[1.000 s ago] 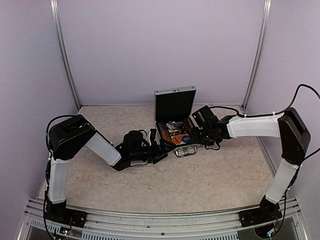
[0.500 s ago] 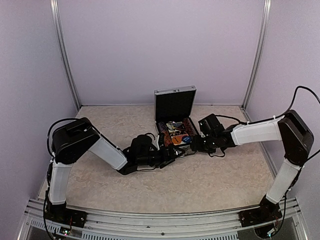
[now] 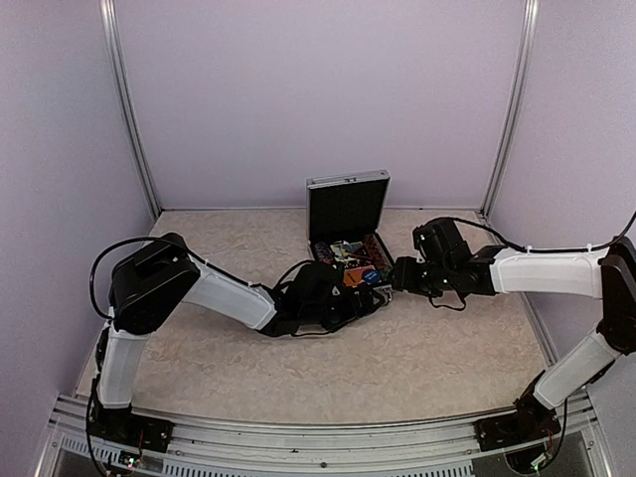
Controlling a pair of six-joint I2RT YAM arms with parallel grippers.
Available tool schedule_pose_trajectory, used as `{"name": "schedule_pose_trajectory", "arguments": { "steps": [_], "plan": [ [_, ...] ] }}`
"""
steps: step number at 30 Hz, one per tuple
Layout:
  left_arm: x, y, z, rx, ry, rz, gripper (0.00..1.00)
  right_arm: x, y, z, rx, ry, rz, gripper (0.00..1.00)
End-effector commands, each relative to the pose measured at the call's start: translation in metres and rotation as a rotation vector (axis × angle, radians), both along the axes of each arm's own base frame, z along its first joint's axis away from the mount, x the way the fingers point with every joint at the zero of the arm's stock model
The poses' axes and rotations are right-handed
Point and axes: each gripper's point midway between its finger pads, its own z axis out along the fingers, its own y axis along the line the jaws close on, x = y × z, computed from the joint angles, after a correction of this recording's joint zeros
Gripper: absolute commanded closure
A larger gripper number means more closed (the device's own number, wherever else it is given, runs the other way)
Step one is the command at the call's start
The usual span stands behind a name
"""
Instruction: Pack up texas hold em set
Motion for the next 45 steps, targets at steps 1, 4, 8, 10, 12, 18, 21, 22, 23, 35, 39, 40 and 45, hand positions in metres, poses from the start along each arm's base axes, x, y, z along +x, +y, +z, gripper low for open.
{"name": "schedule_pose_trajectory", "arguments": {
  "steps": [1,4,8,10,12,18,21,22,23,35,39,40,45],
  "plan": [
    [0.004,0.048,-0.072,0.31,0.079,0.142,0.01,0.001,-0.004,-0.009,-0.01,0.015,-0.011,0.42],
    [0.003,0.057,-0.067,0.343,0.062,0.181,0.01,0.004,0.001,-0.015,0.001,0.023,0.008,0.41],
    [0.002,0.069,-0.058,0.386,0.025,0.23,0.01,0.009,0.007,-0.026,0.028,0.041,0.036,0.41],
    [0.002,0.073,-0.054,0.394,0.012,0.247,0.01,0.012,0.01,-0.029,0.05,0.043,0.05,0.41],
    [0.005,0.07,-0.048,0.382,-0.003,0.248,0.01,0.015,0.012,-0.029,0.065,0.037,0.055,0.41],
    [0.01,0.039,-0.052,0.325,-0.003,0.177,0.01,0.012,0.009,-0.033,0.087,0.056,0.055,0.41],
    [0.009,0.027,-0.059,0.282,0.021,0.15,0.01,0.006,-0.001,-0.032,0.082,0.058,0.033,0.41],
    [0.007,0.023,-0.06,0.265,0.03,0.14,0.01,0.004,-0.005,-0.031,0.082,0.056,0.024,0.41],
    [0.007,0.021,-0.061,0.255,0.036,0.138,0.01,0.002,-0.008,-0.03,0.087,0.052,0.021,0.4],
    [-0.003,0.014,-0.051,0.063,0.095,0.108,0.01,0.002,-0.006,-0.045,0.16,0.061,0.068,0.4],
    [-0.007,0.011,-0.038,-0.015,0.109,0.088,0.01,-0.003,-0.008,-0.044,0.184,0.063,0.063,0.4],
    [-0.008,0.011,-0.036,-0.032,0.114,0.088,0.01,-0.005,-0.009,-0.043,0.19,0.06,0.06,0.4],
    [-0.008,0.006,-0.018,-0.112,0.116,0.075,0.01,-0.02,-0.019,-0.034,0.239,0.042,0.025,0.41]
  ]
}}
